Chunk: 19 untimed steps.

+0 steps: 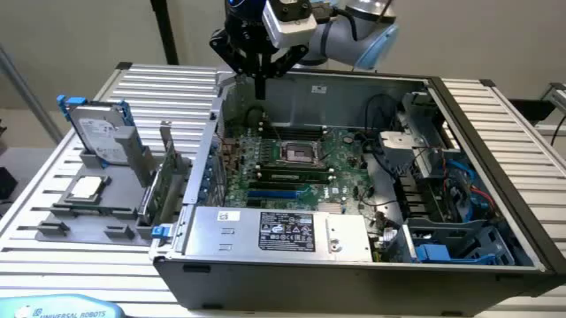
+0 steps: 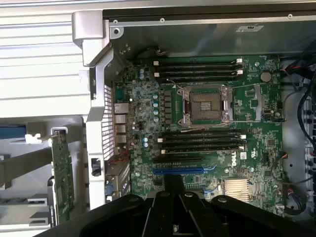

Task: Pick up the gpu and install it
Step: 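Reach for the gpu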

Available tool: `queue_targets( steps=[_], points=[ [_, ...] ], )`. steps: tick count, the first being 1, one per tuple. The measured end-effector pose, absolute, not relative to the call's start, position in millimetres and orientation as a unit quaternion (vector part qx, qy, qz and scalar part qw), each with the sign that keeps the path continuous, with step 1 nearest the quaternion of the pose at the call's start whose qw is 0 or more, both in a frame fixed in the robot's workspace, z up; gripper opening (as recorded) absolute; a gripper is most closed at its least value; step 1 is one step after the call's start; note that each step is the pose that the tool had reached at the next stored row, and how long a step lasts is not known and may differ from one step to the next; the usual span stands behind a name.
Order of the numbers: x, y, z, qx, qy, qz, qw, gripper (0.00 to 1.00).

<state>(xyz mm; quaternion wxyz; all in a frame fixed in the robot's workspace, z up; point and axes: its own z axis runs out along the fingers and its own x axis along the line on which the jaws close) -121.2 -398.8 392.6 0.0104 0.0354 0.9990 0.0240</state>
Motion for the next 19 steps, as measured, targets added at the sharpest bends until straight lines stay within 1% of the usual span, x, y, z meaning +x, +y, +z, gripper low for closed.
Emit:
queue_targets(
  steps=[13,19],
  points=[
    [-121.4,-399.2,392.7,0.035,0.999,0.024,0.01,0.11],
    [-136.5,-412.1,392.6,0.035,0.999,0.024,0.01,0.11]
  ],
)
